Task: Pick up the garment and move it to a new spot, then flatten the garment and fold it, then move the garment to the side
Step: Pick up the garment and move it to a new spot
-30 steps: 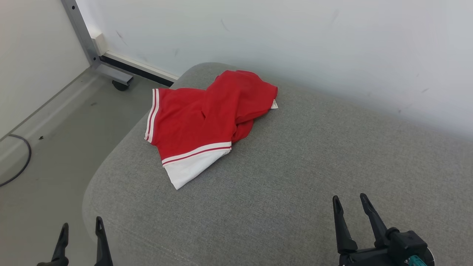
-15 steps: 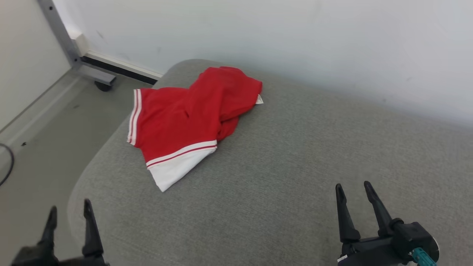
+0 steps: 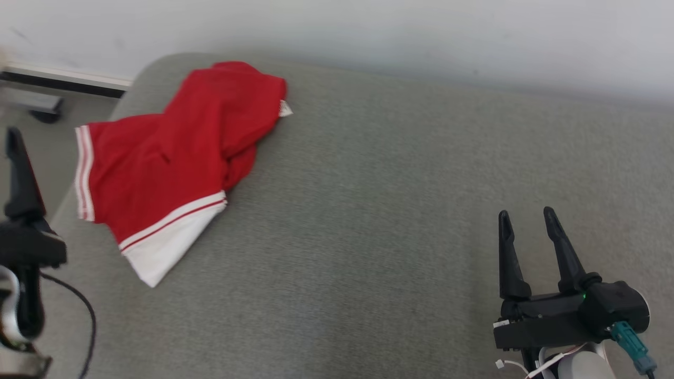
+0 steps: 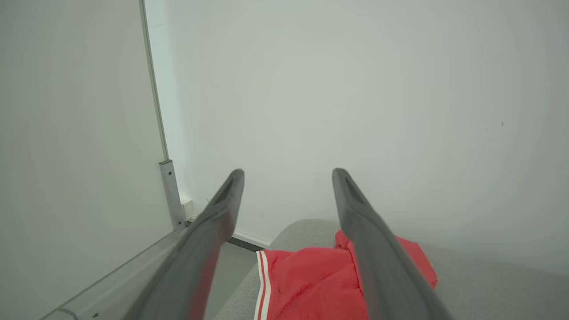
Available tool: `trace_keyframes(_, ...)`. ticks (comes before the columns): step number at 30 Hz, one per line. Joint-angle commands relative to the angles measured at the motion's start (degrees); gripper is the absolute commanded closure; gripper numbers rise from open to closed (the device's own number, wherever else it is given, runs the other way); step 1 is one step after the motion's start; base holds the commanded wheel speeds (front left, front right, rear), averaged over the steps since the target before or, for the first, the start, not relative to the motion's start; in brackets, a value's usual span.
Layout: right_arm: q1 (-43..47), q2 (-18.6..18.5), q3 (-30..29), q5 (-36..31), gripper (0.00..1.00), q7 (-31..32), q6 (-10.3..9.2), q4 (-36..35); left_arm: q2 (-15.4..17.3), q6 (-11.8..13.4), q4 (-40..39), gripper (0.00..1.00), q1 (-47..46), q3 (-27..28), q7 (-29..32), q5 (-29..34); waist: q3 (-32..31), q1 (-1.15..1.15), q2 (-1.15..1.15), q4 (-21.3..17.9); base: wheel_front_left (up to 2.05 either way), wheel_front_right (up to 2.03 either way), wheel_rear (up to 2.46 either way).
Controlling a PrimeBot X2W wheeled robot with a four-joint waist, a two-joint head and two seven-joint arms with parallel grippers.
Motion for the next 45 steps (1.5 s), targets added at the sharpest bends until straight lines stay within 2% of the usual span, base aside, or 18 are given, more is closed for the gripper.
trace_keyframes(1, -0.87, 0.12, -0.18, 0.41, 0.00, -0.36, -0.12, -0.19, 0.74, -0.44, 1.13, 0.00, -2.16, 0.12, 0.79, -0.75, 6.86, -0.01, 0.00, -7.08, 0.00, 0.00, 0.00)
trace_keyframes(10, -2.71, 0.15, -0.84, 2.03, 0.00, -0.88, -0.12, 0.97, 6.57, -1.90, 9.04, 0.00, -12.20, 0.74, 4.69, -2.52, 10.48, -0.01, 0.00, -13.87, 0.00, 0.00, 0.00)
trace_keyframes(21, -3.38, 0.16, -1.06, 3.06, 0.00, -0.92, -0.12, -0.04, 10.07, -2.50, 22.46, 0.00, -19.13, -2.49, 13.17, -2.26, 11.60, -0.01, 0.00, -17.52, 0.00, 0.00, 0.00)
trace_keyframes(30, -2.56, 0.14, -1.00, 3.43, 0.00, -0.93, -0.12, 0.19, 11.02, -0.67, 32.61, 0.00, -18.06, -4.64, 28.89, -3.52, 9.80, -0.01, 0.00, -18.80, 0.00, 0.00, 0.00)
trace_keyframes(34, -2.56, 0.16, -0.71, 3.41, 0.00, -0.93, -0.12, 0.26, 10.46, -0.12, 34.36, 0.00, -16.95, -4.35, 31.05, -4.27, 9.13, -0.01, 0.00, -19.27, 0.00, 0.00, 0.00)
trace_keyframes(35, -2.55, 0.16, -0.67, 3.43, 0.00, -0.93, -0.12, 0.26, 10.53, -0.07, 34.54, 0.28, -16.60, -4.39, 30.74, -4.14, 9.03, -0.01, 0.00, -19.37, 0.00, 0.00, 0.00)
trace_keyframes(36, -2.51, 0.15, -0.73, 3.45, 0.00, -0.93, -0.12, 0.23, 10.52, 0.08, 34.52, 0.90, -16.44, -4.30, 29.91, -4.16, 8.94, -0.01, 0.00, -19.43, 0.00, 0.00, 0.00)
trace_keyframes(37, -2.50, 0.15, -0.86, 3.49, 0.00, -0.93, -0.12, 0.17, 10.73, 0.19, 34.35, 1.00, -16.34, -4.26, 28.86, -3.91, 8.88, -0.01, 0.00, -19.44, 0.00, 0.00, 0.00)
trace_keyframes(45, -1.63, 0.16, -1.80, 3.39, 0.00, -0.94, -0.12, -0.04, 12.48, 0.11, 30.75, 1.00, -18.51, -5.04, 19.15, -1.51, 7.03, -0.01, 0.00, -17.69, 0.00, 0.00, 0.00)
